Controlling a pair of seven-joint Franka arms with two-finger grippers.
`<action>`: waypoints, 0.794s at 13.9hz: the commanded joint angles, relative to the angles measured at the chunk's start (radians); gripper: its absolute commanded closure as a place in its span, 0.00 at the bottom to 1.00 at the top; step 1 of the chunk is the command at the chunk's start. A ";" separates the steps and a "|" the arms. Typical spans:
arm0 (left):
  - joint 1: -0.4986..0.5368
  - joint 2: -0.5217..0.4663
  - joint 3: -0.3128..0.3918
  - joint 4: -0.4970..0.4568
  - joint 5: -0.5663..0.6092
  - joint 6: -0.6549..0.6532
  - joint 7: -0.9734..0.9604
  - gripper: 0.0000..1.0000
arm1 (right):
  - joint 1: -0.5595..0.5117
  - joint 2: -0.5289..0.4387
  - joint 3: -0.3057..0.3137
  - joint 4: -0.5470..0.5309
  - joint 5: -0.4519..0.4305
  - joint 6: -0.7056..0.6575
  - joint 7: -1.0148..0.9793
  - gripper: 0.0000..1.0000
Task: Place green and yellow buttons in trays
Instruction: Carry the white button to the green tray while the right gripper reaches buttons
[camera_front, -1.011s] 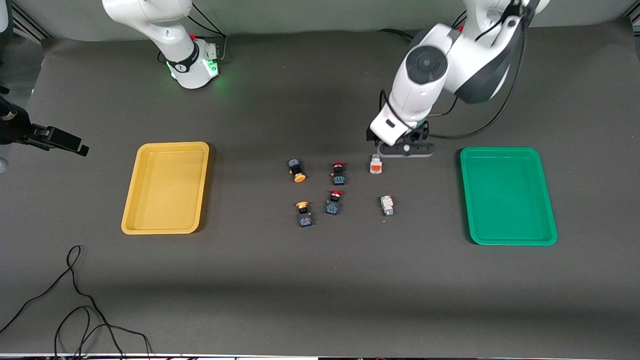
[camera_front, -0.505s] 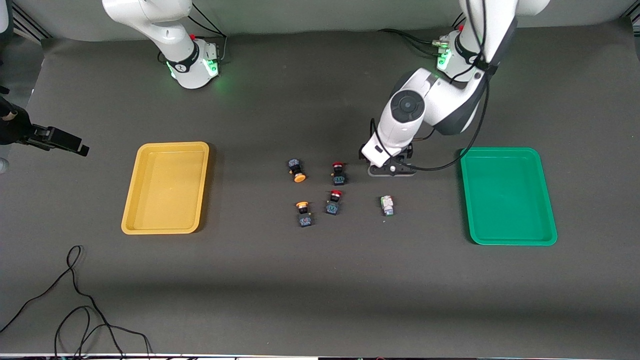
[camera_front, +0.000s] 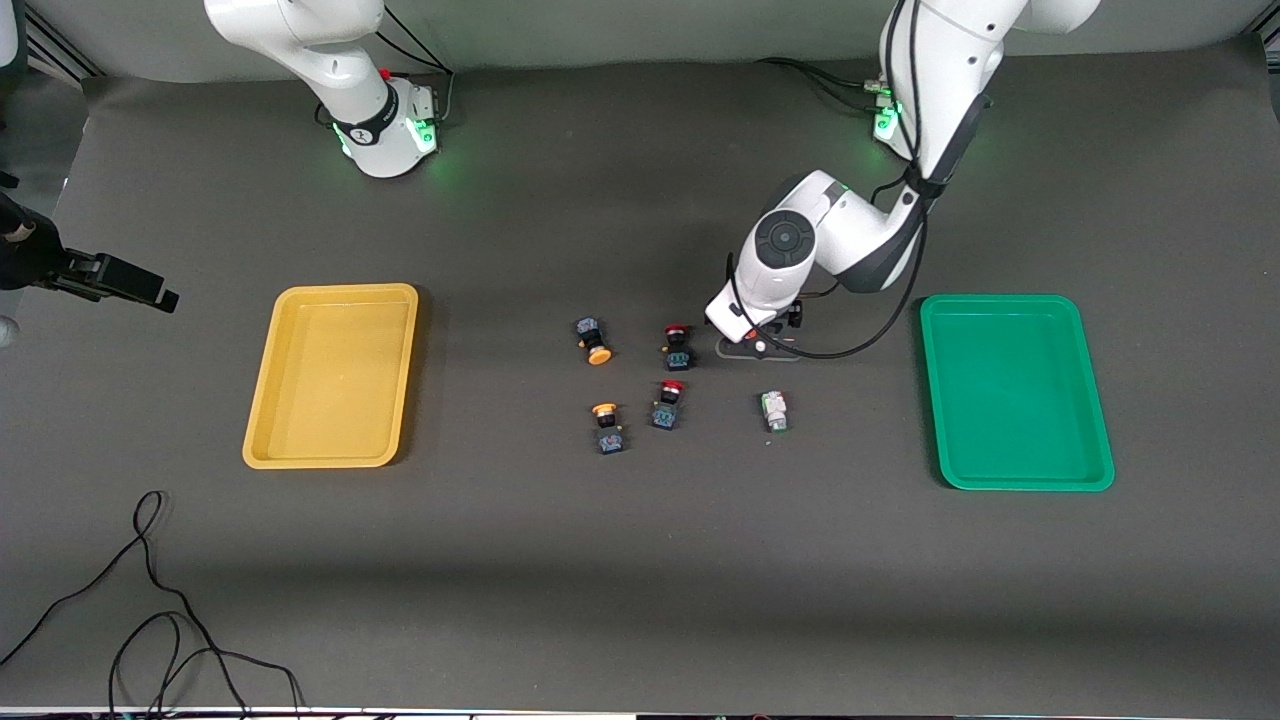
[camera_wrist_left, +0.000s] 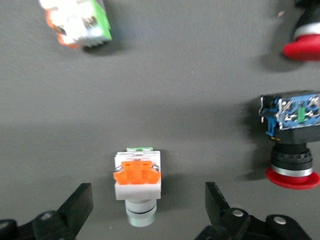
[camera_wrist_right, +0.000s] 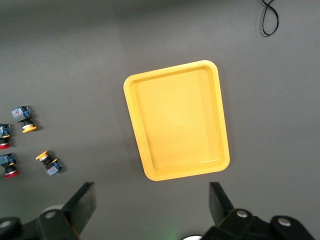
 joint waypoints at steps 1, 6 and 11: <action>-0.022 0.008 0.013 -0.013 0.027 0.033 -0.027 0.01 | 0.006 0.003 -0.005 0.009 0.010 -0.008 -0.008 0.00; -0.013 0.017 0.016 -0.013 0.035 0.033 -0.029 0.52 | 0.006 0.003 -0.004 0.008 0.010 -0.013 -0.008 0.00; 0.022 -0.019 0.016 0.006 0.035 0.004 -0.029 0.75 | 0.006 0.003 -0.007 0.000 0.011 -0.012 -0.012 0.00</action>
